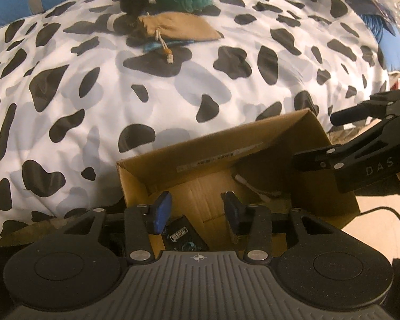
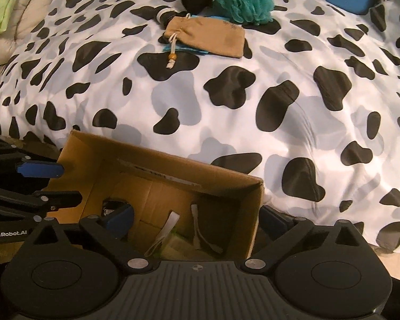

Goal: Organize soft objects
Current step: 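Lower the white cable into the box and open both tools, then move both tools back toward the tan drawstring pouch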

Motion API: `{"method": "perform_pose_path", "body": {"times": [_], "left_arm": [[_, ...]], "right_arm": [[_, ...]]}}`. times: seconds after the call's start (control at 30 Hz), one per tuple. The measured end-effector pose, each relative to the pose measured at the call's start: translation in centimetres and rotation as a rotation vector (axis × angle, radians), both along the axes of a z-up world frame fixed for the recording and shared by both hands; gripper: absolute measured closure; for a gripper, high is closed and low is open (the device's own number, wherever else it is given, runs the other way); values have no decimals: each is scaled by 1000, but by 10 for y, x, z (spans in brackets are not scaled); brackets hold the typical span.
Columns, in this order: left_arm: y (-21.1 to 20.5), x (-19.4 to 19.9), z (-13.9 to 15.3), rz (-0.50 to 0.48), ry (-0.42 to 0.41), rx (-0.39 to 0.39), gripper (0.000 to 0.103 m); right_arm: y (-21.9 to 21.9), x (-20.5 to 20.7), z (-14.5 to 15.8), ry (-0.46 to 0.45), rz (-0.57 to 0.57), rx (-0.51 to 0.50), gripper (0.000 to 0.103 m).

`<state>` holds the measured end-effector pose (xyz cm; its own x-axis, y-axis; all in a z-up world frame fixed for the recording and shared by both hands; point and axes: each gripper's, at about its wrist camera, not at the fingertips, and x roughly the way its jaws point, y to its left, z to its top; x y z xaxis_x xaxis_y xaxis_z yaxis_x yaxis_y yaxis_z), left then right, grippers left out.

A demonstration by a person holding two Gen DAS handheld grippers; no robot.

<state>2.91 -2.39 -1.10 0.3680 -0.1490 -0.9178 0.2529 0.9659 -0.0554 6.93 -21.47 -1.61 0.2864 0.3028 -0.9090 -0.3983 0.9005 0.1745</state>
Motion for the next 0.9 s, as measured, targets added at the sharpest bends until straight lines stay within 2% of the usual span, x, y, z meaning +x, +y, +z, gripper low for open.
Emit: {"method": "perform_pose_path", "body": {"times": [0.4, 0.9], "left_arm": [[0, 0, 10, 13, -83, -15, 60], [4, 12, 10, 58, -112, -19, 60]], "right_arm": [[-3, 4, 4, -29, -24, 11, 3], [-2, 7, 5, -43, -53, -14, 3]]}}
